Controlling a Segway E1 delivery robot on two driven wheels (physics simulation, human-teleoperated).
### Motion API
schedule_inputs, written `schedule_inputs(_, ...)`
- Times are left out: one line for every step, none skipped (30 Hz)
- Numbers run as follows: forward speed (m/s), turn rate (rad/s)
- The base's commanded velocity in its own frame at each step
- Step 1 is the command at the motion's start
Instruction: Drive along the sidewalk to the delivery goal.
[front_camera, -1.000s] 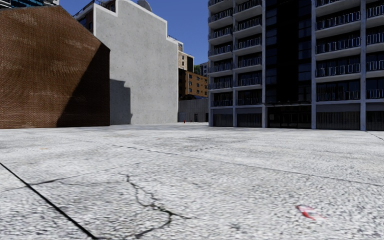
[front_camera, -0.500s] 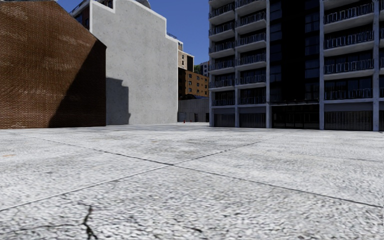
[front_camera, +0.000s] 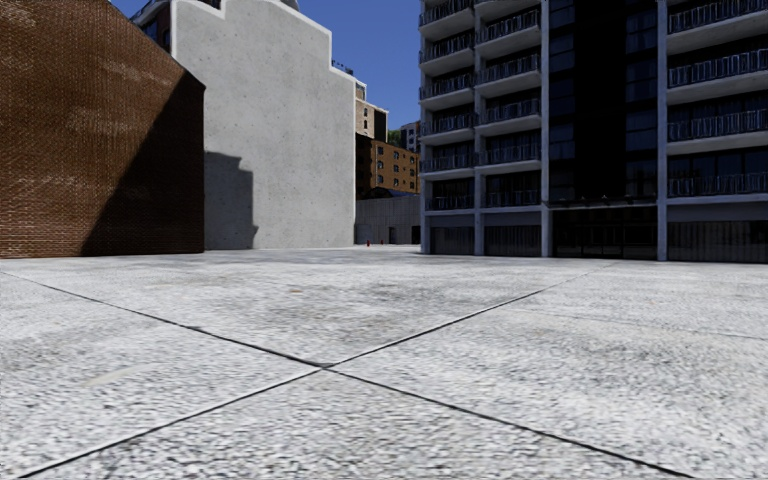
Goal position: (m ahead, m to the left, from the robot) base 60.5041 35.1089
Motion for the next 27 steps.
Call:
schedule_inputs(2.0,0.0)
schedule_inputs(2.0,0.0)
schedule_inputs(2.0,0.0)
schedule_inputs(2.0,0.0)
schedule_inputs(2.0,0.0)
schedule_inputs(2.0,0.0)
schedule_inputs(2.0,0.0)
schedule_inputs(2.0,0.0)
schedule_inputs(2.0,0.0)
schedule_inputs(2.0,0.0)
schedule_inputs(2.0,0.0)
schedule_inputs(2.0,0.0)
schedule_inputs(2.0,0.0)
schedule_inputs(2.0,0.0)
schedule_inputs(2.0,0.0)
schedule_inputs(2.0,0.0)
schedule_inputs(2.0,0.0)
schedule_inputs(2.0,0.0)
schedule_inputs(2.0,0.0)
schedule_inputs(2.0,0.0)
schedule_inputs(2.0,0.0)
schedule_inputs(2.0,0.0)
schedule_inputs(2.0,0.0)
schedule_inputs(2.0,0.0)
schedule_inputs(2.0,0.0)
schedule_inputs(2.0,0.0)
schedule_inputs(2.0,0.0)
